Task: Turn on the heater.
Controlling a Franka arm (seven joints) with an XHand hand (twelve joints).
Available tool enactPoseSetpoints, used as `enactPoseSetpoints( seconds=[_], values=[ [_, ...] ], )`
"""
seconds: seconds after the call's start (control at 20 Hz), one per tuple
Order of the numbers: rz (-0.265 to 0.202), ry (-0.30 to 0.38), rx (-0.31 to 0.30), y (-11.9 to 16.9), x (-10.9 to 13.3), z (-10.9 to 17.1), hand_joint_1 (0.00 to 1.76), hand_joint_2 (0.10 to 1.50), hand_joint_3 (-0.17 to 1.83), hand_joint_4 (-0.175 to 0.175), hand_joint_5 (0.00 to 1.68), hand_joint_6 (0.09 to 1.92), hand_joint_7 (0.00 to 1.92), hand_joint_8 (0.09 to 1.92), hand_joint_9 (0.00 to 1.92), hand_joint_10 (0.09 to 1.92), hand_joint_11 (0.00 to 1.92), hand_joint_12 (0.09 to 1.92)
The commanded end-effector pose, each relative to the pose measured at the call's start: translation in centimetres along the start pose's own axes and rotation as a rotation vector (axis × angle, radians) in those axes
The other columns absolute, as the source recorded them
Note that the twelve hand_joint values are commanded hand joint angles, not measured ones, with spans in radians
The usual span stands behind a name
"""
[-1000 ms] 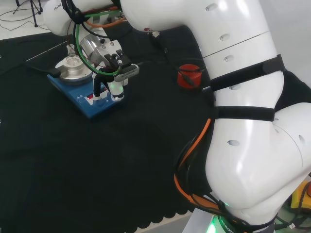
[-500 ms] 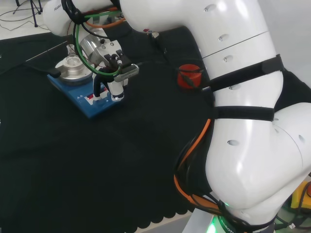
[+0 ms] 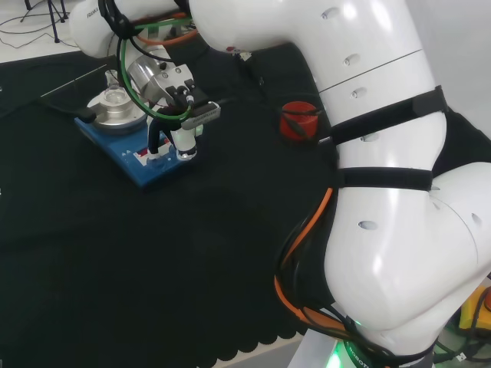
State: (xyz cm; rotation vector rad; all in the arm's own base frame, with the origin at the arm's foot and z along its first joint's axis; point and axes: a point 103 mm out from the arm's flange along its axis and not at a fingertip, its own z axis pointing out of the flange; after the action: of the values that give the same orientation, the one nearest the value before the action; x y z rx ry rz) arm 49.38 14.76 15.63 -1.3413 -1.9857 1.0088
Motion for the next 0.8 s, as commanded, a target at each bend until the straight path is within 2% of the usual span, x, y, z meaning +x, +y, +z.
enactPoseSetpoints(
  seconds=[0.05, 0.45, 0.8],
  values=[
    [0.002, -0.001, 0.003, 0.2, -0.1, 0.3, 1.55, 0.50, 1.27, 0.004, 0.37, 0.09, 1.82, 1.69, 1.92, 1.63, 1.90, 1.55],
    [-0.005, 0.008, -0.009, 0.1, -0.4, 0.1, 1.55, 0.50, 1.27, 0.004, 0.37, 0.09, 1.82, 1.69, 1.92, 1.62, 1.90, 1.55],
    [-0.017, -0.001, -0.068, -2.6, 0.5, -2.5, 1.55, 0.50, 1.27, 0.004, 0.37, 0.09, 1.82, 1.69, 1.92, 1.62, 1.89, 1.55]
  ],
)
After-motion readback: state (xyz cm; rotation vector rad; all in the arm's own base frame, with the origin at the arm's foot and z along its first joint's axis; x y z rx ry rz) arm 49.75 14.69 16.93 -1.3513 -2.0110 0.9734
